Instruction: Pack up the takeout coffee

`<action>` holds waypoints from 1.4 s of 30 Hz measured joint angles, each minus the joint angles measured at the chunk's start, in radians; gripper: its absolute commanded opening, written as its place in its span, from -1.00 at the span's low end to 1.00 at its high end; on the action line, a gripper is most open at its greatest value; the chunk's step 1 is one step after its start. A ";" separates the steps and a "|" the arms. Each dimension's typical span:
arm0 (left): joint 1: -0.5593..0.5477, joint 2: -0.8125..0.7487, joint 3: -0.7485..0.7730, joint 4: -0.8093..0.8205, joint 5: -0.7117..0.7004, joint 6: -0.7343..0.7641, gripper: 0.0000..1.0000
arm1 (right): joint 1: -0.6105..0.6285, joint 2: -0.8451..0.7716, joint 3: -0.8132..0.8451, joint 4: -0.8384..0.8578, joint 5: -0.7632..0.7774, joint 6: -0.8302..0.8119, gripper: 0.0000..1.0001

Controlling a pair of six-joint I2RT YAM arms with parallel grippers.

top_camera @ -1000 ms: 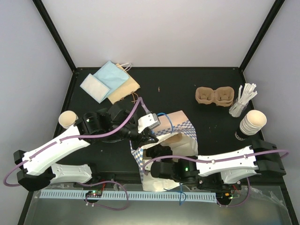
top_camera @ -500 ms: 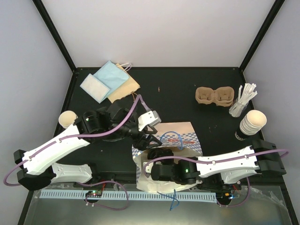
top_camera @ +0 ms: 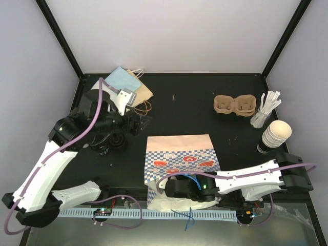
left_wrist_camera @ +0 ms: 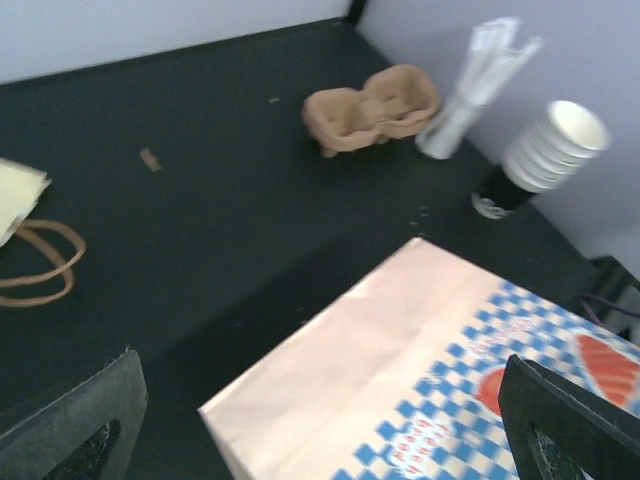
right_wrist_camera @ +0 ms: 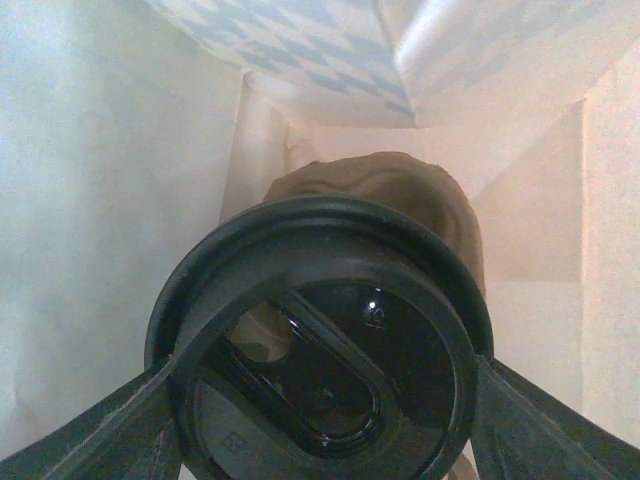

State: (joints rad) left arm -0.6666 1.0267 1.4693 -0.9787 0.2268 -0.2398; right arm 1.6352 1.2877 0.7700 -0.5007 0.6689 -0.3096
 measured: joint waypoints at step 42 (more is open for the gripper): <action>0.225 0.675 -0.241 0.302 0.261 -0.104 0.50 | -0.056 0.037 -0.039 0.119 0.084 -0.137 0.14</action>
State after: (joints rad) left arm -0.4419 1.7016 1.2278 -0.6769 0.4873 -0.3435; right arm 1.5795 1.3247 0.7307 -0.3817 0.7532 -0.4469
